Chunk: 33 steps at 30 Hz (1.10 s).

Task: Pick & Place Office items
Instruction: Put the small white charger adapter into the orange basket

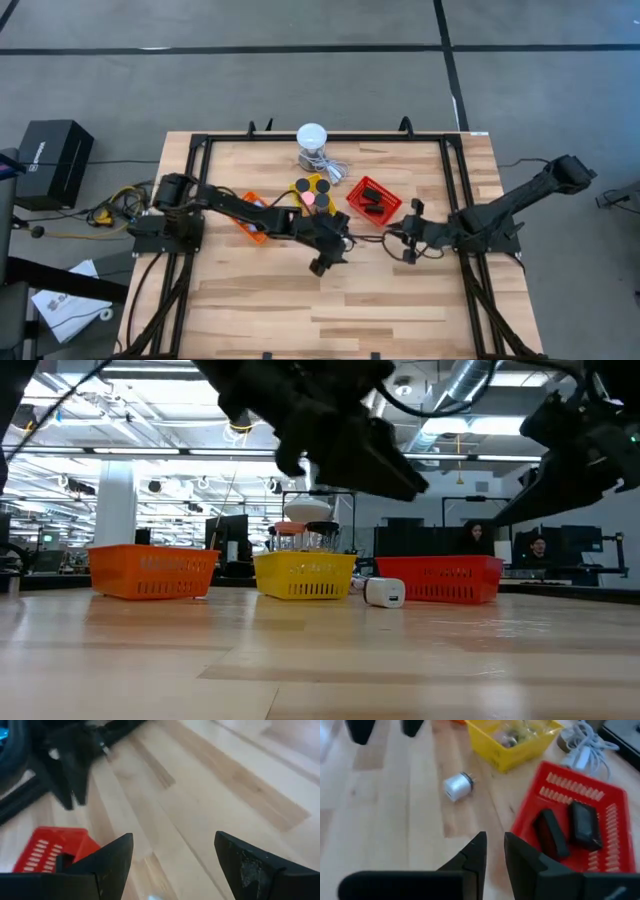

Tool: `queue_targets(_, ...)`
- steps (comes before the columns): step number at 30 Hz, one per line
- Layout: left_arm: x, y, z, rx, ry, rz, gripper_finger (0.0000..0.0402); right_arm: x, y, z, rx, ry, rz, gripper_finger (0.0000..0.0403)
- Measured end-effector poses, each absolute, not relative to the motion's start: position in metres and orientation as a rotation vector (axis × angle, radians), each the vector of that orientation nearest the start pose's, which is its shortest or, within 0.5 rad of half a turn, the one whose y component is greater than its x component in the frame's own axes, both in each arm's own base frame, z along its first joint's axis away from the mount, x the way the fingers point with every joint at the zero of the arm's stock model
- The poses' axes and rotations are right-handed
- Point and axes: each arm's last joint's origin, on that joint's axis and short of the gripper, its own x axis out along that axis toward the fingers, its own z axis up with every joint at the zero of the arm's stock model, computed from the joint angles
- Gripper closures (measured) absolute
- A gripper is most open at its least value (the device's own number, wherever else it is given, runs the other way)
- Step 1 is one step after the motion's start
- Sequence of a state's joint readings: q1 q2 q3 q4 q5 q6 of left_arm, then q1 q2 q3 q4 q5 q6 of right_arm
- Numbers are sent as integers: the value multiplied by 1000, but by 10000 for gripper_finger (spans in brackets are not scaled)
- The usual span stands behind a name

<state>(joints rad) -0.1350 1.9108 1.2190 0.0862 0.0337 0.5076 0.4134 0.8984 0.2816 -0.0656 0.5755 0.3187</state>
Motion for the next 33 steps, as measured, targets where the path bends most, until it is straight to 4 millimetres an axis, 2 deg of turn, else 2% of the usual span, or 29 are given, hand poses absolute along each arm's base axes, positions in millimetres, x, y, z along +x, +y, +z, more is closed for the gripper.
queue_targets(8, 420, -28, 170, 526, 610, -294, 129, 154, 43, 157, 26, 573, -261, 343)
queue_targets(12, 417, -27, 164, 520, 647, -303, 129, 154, 41, 156, 26, 586, -266, 343)
queue_targets(22, 416, -26, 163, 526, 659, -297, 129, 155, 40, 156, 31, 587, -276, 343)
queue_targets(33, 416, -15, 162, 557, 649, -363, 129, 157, 27, 156, 55, 587, -356, 343)
